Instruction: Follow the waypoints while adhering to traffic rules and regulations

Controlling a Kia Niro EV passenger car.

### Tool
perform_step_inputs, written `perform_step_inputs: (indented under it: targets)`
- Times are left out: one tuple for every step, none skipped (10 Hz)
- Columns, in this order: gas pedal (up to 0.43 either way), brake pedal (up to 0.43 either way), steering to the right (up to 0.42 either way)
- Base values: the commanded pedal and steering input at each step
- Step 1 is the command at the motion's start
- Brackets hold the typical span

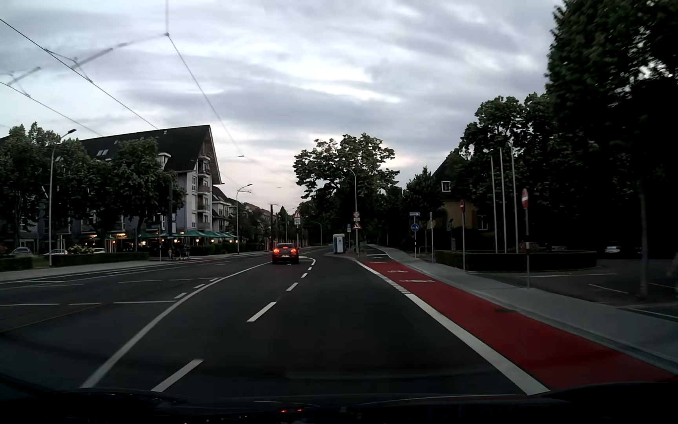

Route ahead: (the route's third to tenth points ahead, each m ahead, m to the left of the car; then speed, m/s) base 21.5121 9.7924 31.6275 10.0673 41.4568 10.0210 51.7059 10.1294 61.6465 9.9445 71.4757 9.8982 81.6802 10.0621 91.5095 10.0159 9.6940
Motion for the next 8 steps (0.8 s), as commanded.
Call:
perform_step_inputs:
  targets:
    - [0.150, 0.000, -0.005]
    - [0.150, 0.000, -0.005]
    - [0.150, 0.000, -0.005]
    - [0.150, 0.000, -0.005]
    - [0.150, 0.000, -0.005]
    - [0.150, 0.000, -0.006]
    - [0.150, 0.000, -0.006]
    - [0.138, 0.000, -0.006]
